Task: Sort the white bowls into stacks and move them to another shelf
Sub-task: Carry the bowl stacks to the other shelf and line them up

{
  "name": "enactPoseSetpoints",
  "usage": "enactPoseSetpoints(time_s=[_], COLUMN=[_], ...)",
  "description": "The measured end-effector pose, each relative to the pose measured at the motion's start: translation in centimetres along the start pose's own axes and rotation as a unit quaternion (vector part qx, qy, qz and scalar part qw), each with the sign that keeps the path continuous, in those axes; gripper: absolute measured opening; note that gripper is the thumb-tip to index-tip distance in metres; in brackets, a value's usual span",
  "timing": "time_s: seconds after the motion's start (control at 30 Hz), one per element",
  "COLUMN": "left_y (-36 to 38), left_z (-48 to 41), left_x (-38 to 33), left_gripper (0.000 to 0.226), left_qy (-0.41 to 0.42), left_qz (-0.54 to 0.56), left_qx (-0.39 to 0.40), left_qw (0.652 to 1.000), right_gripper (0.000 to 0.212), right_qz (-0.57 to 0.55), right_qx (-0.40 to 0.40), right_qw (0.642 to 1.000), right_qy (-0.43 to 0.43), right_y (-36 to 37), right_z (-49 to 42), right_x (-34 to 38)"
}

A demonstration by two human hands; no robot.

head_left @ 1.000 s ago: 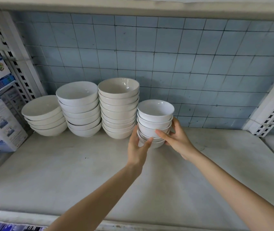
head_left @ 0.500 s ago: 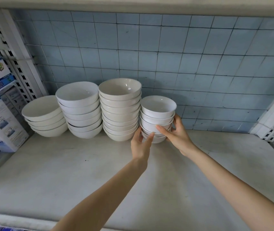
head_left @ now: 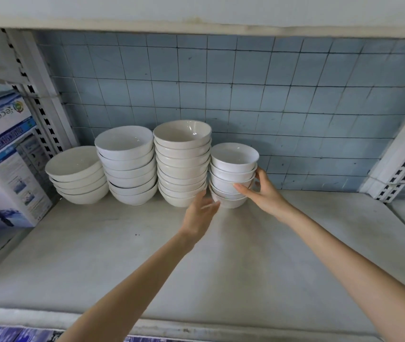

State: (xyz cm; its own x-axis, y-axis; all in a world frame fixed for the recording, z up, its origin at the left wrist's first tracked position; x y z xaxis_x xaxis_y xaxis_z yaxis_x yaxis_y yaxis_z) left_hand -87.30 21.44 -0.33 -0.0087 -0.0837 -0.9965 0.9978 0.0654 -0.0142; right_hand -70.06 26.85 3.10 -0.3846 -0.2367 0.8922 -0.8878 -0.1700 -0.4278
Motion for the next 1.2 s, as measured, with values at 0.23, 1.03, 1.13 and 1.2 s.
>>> enactPoseSetpoints(time_s=[0.23,1.03,1.13,1.2], left_y=[-7.7,-0.7,4.1,6.5], left_z=[4.9,13.0,14.9,16.0], left_x=[-3.1,-6.8,-6.7,-6.7], left_gripper=[0.035,0.069,0.066,0.059], left_qy=[0.117,0.300,0.307,0.304], left_qz=[-0.236,-0.614,-0.611,-0.611], left_qx=[0.011,-0.030,-0.031,-0.036], left_qw=[0.965,0.730,0.729,0.730], right_gripper=[0.062,0.082,0.077,0.074], right_qz=[0.266,0.600,0.597,0.603], right_qx=[-0.092,-0.265,-0.277,-0.279], right_qw=[0.960,0.731,0.729,0.723], right_qy=[-0.007,0.187,0.187,0.188], right_y=[-3.4,-20.3,-23.4,-25.0], right_z=[6.5,36.5,40.3,42.0], right_x=[1.1,-0.6,-0.9,-1.5])
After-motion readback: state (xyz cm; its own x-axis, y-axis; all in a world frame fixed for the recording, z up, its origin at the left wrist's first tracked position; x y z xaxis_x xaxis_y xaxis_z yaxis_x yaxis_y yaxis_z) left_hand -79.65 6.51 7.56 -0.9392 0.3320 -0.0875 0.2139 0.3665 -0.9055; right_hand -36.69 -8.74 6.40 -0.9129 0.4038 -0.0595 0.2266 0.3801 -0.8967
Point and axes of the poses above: each hand's wrist, its own z-axis away from the middle knuckle, its own y-axis out of the palm, x = y × z, the point moved 2 cm from there along -z, towards the middle knuckle, and after that the axes turned 3 degrees about z, right-handed, at the moved point
